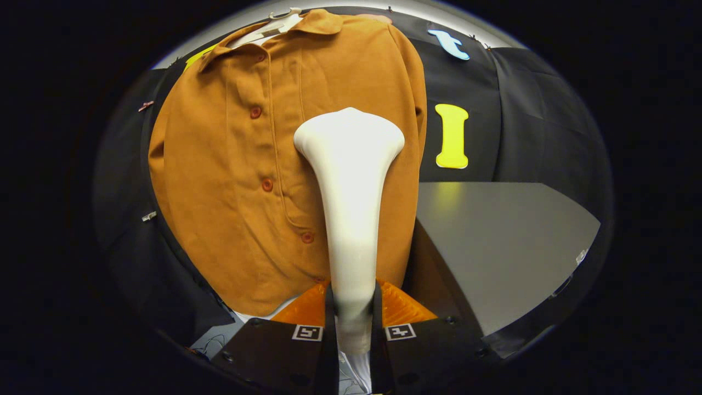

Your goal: Iron the clothes twice with a garment steamer, once on the left side and once on the right side.

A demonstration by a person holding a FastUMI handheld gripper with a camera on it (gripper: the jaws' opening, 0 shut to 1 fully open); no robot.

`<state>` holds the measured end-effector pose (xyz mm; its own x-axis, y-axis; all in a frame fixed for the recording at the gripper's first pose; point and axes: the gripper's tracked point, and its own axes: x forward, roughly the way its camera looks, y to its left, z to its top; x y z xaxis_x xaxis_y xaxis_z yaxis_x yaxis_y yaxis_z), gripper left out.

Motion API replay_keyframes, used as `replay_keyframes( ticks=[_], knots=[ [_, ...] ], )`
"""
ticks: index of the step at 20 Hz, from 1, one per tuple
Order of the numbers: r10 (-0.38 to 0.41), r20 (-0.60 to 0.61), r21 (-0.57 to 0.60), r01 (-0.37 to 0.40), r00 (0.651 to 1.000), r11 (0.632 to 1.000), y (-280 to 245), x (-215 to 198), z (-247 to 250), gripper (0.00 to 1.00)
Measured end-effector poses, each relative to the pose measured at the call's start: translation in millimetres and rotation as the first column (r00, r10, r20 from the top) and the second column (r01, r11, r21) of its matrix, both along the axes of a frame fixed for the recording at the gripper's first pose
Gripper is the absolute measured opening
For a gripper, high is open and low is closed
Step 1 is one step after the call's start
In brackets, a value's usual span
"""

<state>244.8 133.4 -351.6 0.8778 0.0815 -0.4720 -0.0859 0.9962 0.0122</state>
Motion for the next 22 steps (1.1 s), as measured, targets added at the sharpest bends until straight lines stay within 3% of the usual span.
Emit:
replay_keyframes(
  ticks=[12,22],
  knots=[
    [-0.009,-0.190,0.038,0.017,0.982,0.999,1.3,-43.8,-106.7,0.26],
    [-0.027,-0.251,-0.053,0.014,0.968,0.998,-4.8,-81.3,-180.3,0.26]
  ],
)
